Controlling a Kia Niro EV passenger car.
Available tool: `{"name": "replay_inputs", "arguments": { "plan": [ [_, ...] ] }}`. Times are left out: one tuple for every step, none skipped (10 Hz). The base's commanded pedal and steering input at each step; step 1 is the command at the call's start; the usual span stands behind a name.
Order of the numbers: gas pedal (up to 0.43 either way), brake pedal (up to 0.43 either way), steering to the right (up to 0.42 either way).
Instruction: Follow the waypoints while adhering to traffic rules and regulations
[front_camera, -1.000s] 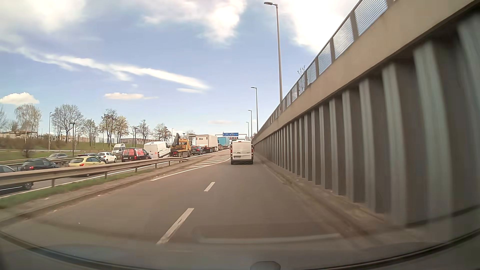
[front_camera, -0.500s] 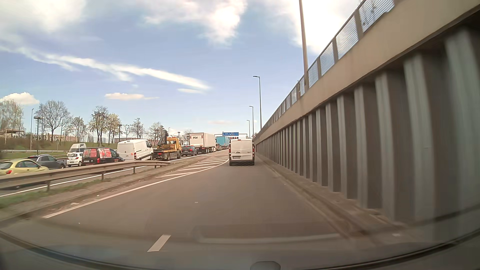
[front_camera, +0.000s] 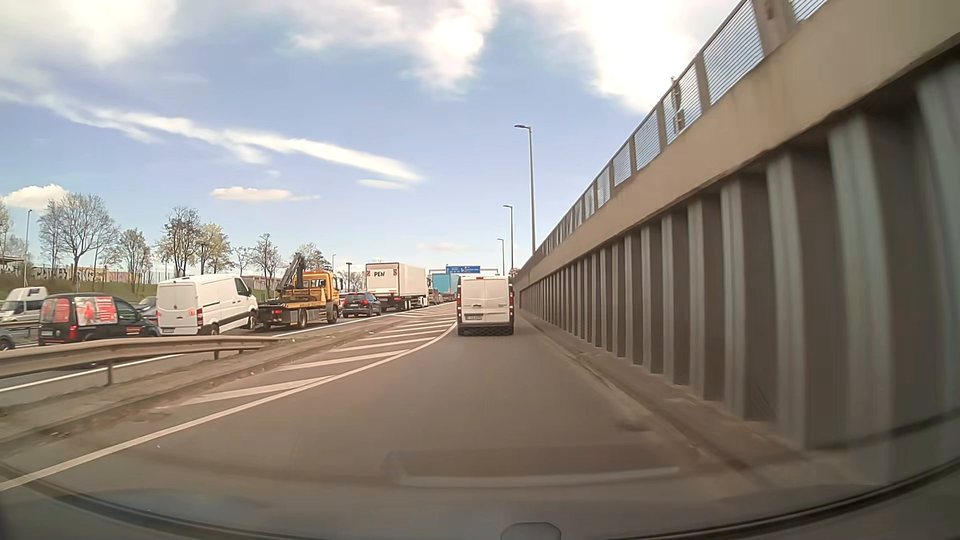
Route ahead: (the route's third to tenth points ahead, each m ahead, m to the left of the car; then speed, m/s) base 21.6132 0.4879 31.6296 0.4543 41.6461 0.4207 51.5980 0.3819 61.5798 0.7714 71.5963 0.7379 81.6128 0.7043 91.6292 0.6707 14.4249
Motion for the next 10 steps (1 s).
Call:
{"name": "replay_inputs", "arguments": {
  "plan": [
    [0.000, 0.256, -0.003],
    [0.000, 0.256, -0.002],
    [0.000, 0.250, -0.002],
    [0.000, 0.244, -0.001],
    [0.000, 0.244, 0.001],
    [0.000, 0.244, 0.003],
    [0.000, 0.238, 0.005],
    [0.000, 0.238, 0.005],
    [0.000, 0.232, 0.005],
    [0.000, 0.207, 0.004]
  ]
}}
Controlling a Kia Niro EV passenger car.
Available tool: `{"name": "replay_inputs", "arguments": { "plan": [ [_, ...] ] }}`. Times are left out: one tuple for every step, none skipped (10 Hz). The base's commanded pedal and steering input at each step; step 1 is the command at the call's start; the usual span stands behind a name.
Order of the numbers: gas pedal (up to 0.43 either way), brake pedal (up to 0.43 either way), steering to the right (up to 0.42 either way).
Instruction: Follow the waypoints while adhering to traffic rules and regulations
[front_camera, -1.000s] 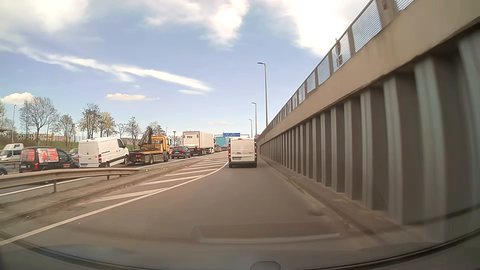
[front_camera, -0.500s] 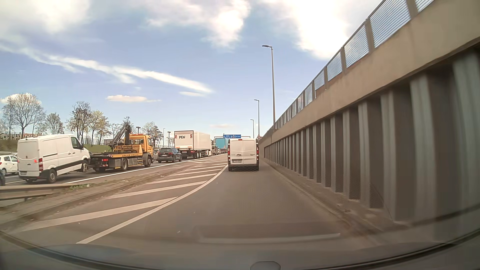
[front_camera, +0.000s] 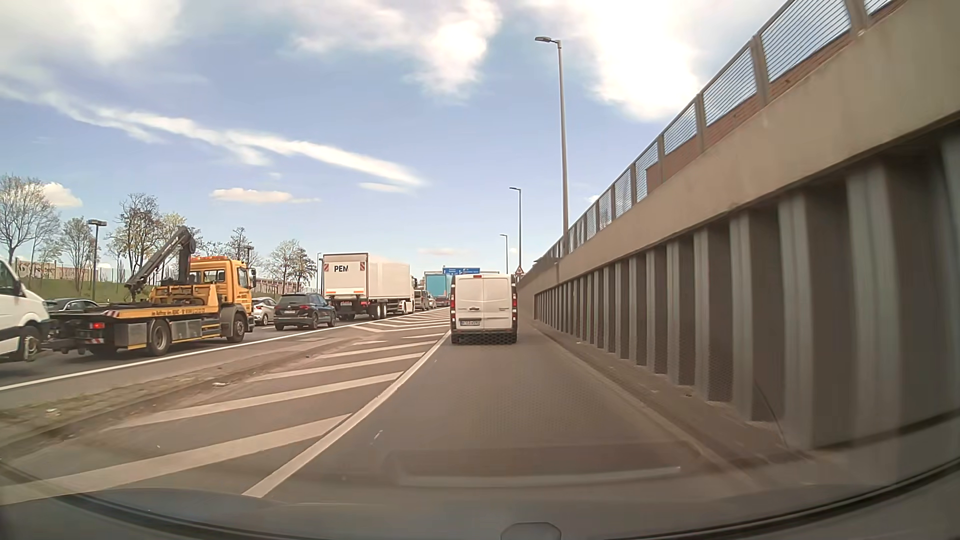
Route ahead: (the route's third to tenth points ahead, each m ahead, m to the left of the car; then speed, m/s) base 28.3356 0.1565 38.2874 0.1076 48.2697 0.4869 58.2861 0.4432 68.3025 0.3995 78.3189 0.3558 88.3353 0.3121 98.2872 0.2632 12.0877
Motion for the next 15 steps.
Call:
{"name": "replay_inputs", "arguments": {
  "plan": [
    [0.000, 0.177, 0.003],
    [0.000, 0.134, 0.000],
    [0.000, 0.037, 0.000],
    [0.000, 0.018, 0.000],
    [0.000, 0.000, 0.000],
    [0.000, 0.000, 0.000],
    [0.000, 0.000, 0.000],
    [0.000, 0.000, 0.000],
    [0.000, 0.000, 0.004],
    [0.000, 0.000, 0.004],
    [0.000, 0.000, 0.004],
    [0.000, 0.000, 0.004],
    [0.020, 0.000, 0.003],
    [0.020, 0.000, 0.003],
    [0.020, 0.000, 0.003]
  ]
}}
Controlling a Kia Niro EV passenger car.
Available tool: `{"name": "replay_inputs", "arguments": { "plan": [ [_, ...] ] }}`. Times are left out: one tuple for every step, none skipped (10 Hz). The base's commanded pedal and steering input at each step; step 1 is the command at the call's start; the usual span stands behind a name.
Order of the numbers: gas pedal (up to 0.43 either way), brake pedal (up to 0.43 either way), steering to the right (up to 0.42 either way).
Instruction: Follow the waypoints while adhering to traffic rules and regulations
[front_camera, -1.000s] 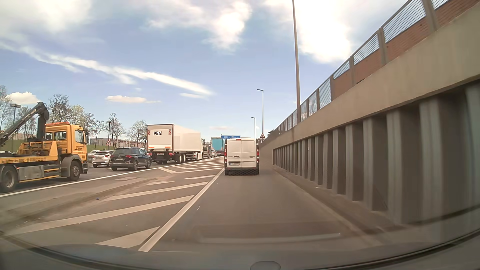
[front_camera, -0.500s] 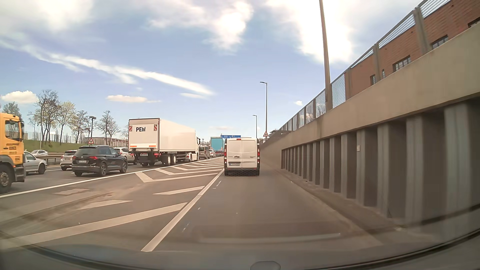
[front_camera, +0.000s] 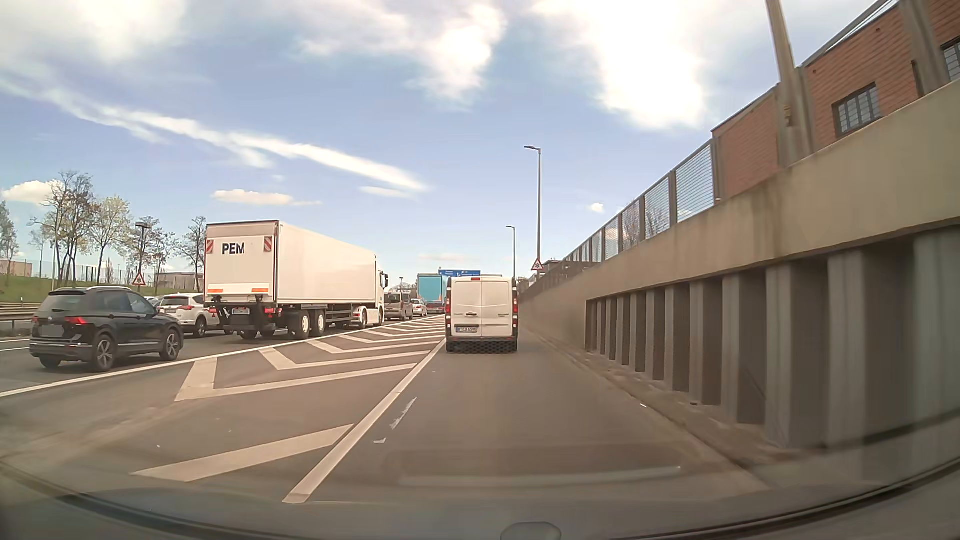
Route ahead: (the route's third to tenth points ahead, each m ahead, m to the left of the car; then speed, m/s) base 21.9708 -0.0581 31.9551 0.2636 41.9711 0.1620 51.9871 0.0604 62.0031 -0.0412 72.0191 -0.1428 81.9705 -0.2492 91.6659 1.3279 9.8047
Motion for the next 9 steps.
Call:
{"name": "replay_inputs", "arguments": {
  "plan": [
    [0.028, 0.000, 0.002],
    [0.047, 0.000, 0.003],
    [0.098, 0.000, 0.002],
    [0.130, 0.000, 0.002],
    [0.130, 0.000, 0.003],
    [0.150, 0.000, 0.003],
    [0.169, 0.000, 0.003],
    [0.177, 0.000, 0.002],
    [0.177, 0.000, 0.003]
  ]
}}
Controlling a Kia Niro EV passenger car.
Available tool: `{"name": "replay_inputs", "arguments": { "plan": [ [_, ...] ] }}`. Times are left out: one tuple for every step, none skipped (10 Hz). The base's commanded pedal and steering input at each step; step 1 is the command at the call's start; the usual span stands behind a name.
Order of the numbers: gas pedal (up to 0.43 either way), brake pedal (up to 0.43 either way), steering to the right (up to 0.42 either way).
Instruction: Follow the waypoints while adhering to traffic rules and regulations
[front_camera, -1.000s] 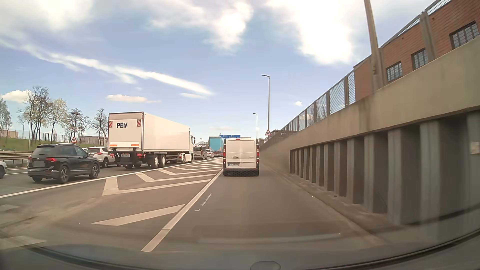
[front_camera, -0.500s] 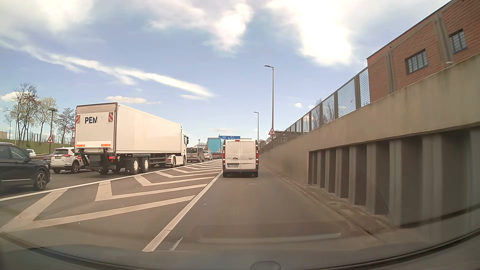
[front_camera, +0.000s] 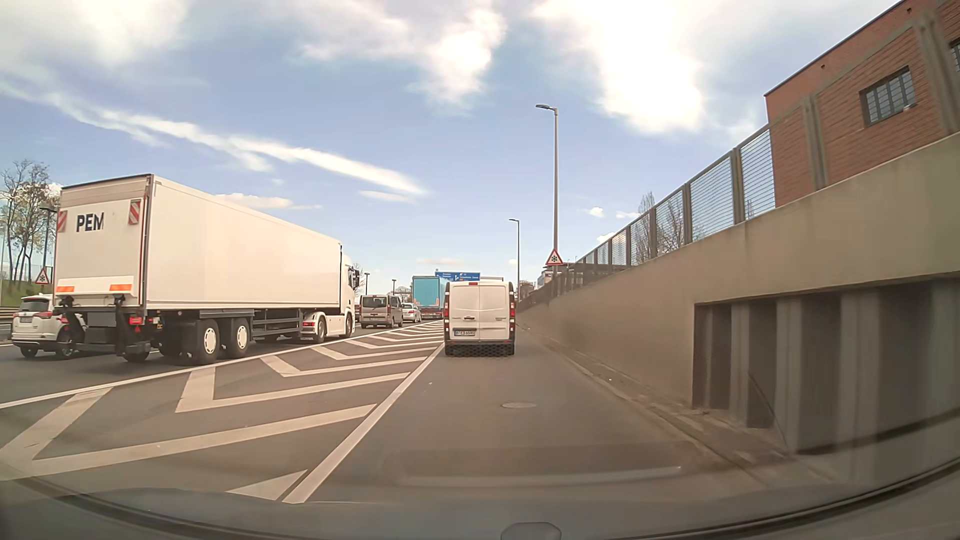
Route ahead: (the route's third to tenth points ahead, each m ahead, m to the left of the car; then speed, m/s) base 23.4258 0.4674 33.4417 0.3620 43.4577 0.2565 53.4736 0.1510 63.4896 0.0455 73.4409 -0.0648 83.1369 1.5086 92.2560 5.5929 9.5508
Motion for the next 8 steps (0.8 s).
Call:
{"name": "replay_inputs", "arguments": {
  "plan": [
    [0.189, 0.000, 0.003],
    [0.189, 0.000, 0.003],
    [0.189, 0.000, 0.003],
    [0.189, 0.000, 0.004],
    [0.209, 0.000, 0.005],
    [0.228, 0.000, 0.005],
    [0.228, 0.000, 0.006],
    [0.228, 0.000, 0.006]
  ]
}}
